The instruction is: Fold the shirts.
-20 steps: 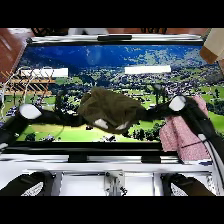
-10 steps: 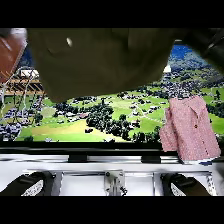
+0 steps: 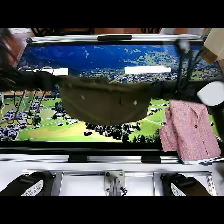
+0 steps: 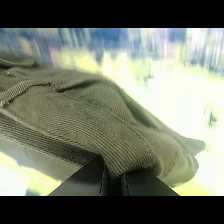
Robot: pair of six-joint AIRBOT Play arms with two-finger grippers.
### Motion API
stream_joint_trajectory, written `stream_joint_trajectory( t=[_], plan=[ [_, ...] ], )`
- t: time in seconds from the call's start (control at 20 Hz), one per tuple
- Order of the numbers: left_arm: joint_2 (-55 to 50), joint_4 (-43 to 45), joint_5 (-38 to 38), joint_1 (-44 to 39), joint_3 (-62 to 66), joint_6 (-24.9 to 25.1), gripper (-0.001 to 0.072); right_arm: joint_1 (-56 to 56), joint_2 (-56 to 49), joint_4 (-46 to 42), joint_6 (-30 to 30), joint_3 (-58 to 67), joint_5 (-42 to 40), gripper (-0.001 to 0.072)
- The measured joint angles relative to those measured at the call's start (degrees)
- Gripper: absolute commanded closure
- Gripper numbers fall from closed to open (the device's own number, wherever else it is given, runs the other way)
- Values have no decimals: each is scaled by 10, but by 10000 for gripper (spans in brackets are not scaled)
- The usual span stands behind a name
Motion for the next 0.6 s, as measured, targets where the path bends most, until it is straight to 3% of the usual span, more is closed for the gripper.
stream_joint_trajectory(
  t=[0.1, 0.2, 0.6],
  plan=[
    [0, 2, 26, -8, -41, -3, 650, 0, 0, 2, 4, -30, -17, 624],
    [0, -15, 73, -11, -48, -9, 650, 0, 1, 20, 8, -40, -84, 624],
    [-32, -71, 358, -14, 65, -38, 649, 0, -35, 106, 47, 15, -478, 623]
  ],
)
